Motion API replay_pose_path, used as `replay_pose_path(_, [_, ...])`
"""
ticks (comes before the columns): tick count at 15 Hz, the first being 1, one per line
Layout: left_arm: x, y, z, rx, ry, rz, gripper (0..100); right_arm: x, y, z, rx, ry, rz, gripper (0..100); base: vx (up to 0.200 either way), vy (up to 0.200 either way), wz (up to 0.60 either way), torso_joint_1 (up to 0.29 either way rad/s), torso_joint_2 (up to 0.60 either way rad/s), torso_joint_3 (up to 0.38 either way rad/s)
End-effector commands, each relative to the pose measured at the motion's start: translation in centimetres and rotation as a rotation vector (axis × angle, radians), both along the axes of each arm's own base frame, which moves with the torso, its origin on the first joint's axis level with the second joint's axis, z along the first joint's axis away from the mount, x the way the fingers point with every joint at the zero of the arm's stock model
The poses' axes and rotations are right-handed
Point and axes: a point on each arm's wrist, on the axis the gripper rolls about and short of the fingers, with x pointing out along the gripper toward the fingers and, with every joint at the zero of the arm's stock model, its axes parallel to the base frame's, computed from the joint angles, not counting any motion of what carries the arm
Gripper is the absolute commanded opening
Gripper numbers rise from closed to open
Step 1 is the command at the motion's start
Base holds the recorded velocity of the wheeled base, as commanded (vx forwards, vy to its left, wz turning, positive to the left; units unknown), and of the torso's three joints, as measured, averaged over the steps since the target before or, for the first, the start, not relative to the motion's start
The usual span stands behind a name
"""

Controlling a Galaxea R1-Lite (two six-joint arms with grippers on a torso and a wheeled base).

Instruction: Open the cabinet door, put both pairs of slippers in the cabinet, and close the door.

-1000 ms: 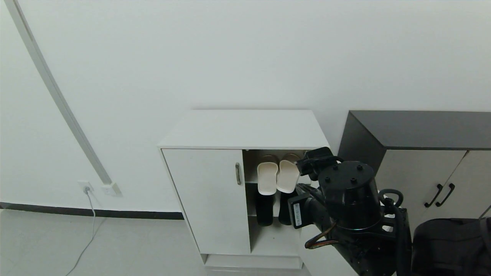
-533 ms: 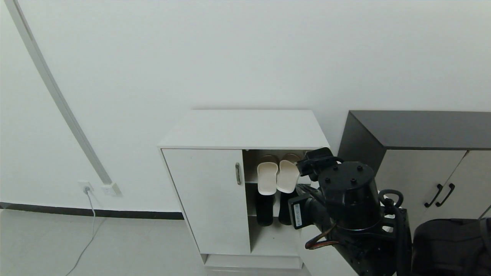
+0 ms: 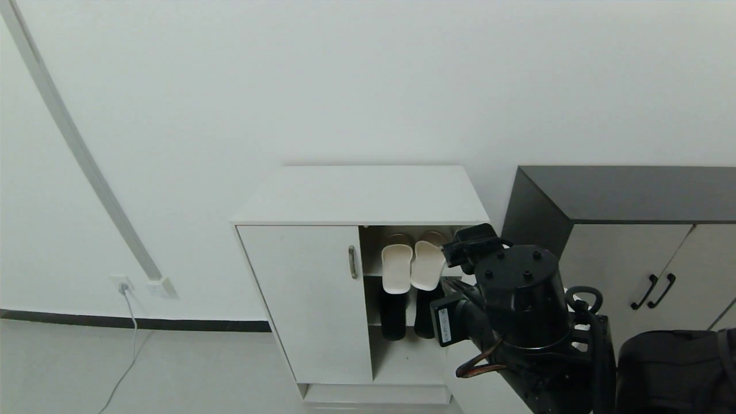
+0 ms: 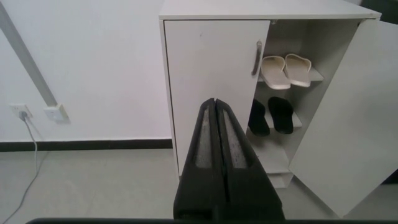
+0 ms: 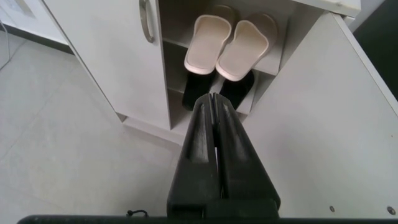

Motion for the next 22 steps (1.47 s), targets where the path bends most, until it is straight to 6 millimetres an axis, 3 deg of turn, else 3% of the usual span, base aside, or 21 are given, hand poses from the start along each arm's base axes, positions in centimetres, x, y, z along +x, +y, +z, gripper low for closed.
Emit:
replay_pose_path(1, [0.0, 0.0, 0.0, 0.0, 0.002, -0.001, 0, 0.0, 0.0, 0.0, -0.001, 0.001, 0.0, 0, 0.0, 0.0, -0.6, -0.007, -0.01, 0.002])
replay_pose_path(3, [0.0, 0.0, 0.0, 0.001, 0.002, -0.001, 0, 0.1, -0.1, 0.1, 0.002, -0.001, -0.005, 0, 0.0, 0.0, -0.6, 0.012, 0.01, 0.0])
replay_pose_path(12, [0.0, 0.0, 0.0, 0.0, 0.002, -0.001, 0, 0.7, -0.6, 0.0, -0.008, -0.001, -0.026, 0, 0.0, 0.0, 0.0, 0.0, 0.0, 0.0])
replay_pose_path(18, [0.0, 0.0, 0.0, 0.0, 0.002, -0.001, 0, 0.9, -0.6, 0.0, -0.008, -0.001, -0.031, 0, -0.167, 0.0, 0.0, 0.004, 0.0, 0.004])
replay_pose_path(22, [0.0, 0.0, 0.0, 0.001, 0.002, -0.001, 0, 2.8, -1.4, 1.4, 0.031, -0.026, -0.038, 0, 0.0, 0.0, 0.0, 0.0, 0.0, 0.0])
